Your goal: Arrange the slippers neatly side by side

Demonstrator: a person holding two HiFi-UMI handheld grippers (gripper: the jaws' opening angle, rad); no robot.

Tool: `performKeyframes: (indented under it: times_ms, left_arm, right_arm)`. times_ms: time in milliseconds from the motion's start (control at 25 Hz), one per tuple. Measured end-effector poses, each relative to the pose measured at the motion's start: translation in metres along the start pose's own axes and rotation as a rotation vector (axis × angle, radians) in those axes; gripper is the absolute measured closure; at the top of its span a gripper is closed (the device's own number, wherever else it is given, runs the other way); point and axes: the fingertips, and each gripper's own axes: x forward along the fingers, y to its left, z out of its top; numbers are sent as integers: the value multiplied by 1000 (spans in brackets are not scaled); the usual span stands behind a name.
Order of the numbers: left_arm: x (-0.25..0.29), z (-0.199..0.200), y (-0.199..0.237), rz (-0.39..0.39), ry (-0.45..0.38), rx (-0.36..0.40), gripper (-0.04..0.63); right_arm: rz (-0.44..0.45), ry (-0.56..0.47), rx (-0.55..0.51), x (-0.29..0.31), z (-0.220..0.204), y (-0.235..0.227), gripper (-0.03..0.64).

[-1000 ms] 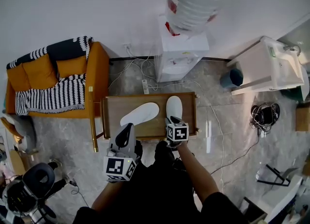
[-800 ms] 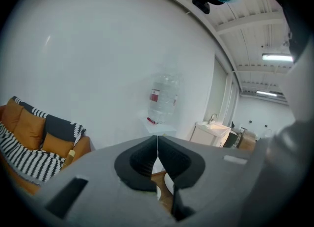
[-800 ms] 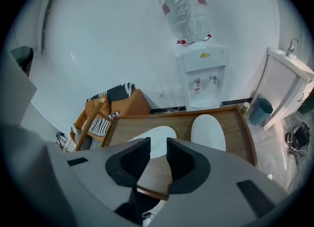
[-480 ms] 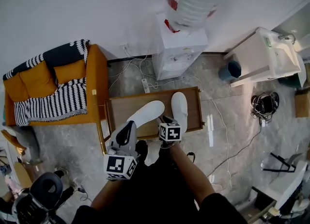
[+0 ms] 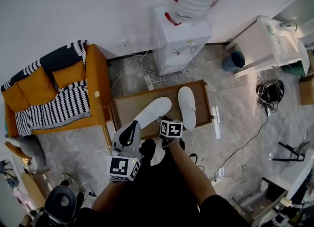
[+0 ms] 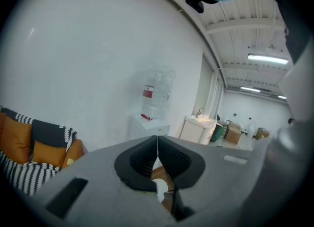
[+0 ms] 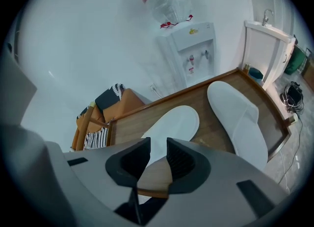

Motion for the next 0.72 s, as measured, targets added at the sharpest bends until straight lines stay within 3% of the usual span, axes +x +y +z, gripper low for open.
performKeyframes:
  times_ms: [360, 720]
  left_arm:
    - [3, -10, 11, -23, 35, 9, 578]
    - [12, -12, 18, -12, 46, 3, 577]
  right_arm:
    - [10, 34, 123, 33, -13, -1, 489]
    - [-5, 85, 173, 62, -19, -10, 485]
